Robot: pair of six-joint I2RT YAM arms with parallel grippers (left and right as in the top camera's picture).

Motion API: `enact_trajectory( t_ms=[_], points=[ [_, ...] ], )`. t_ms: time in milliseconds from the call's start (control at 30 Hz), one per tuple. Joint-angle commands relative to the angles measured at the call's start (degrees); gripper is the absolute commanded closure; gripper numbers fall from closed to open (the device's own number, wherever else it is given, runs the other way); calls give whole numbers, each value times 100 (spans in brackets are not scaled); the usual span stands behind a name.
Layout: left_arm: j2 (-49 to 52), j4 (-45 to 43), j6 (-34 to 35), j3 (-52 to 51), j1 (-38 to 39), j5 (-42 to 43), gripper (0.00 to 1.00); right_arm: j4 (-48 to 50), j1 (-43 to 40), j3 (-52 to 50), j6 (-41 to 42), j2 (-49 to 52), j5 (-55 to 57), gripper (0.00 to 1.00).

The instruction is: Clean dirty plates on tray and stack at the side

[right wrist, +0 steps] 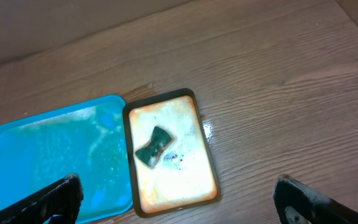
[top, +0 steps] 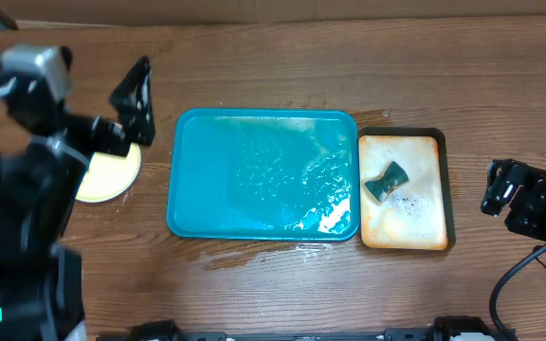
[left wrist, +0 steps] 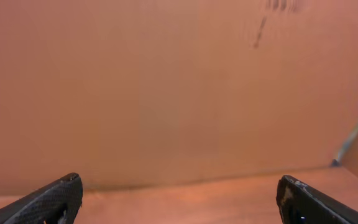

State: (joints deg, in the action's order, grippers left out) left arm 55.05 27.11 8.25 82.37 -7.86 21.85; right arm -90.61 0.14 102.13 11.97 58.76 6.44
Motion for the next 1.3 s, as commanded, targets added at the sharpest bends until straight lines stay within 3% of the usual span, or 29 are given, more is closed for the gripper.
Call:
enact_trajectory(
  t_ms=[0, 300, 633, 967, 1267],
  points=[
    [-595, -87, -251, -422, 4, -605, 0, 24, 20, 70, -2, -24, 61, 0],
    [-2251, -780, -247, -2284, 0, -1163, 0, 24, 20, 70, -2, -24, 61, 0],
    [-3921, -1790, -179, -4800, 0, -1178, 0, 24, 20, 70, -4, -24, 61, 0],
    [-4966, -1878, -726, -6057, -4, -1147, 1, 24, 20, 70, -2, -24, 61, 0],
    [-5431, -1814, -1110, -6719, -4, -632, 0, 24, 20, 70, -4, -24, 61, 0]
  ],
)
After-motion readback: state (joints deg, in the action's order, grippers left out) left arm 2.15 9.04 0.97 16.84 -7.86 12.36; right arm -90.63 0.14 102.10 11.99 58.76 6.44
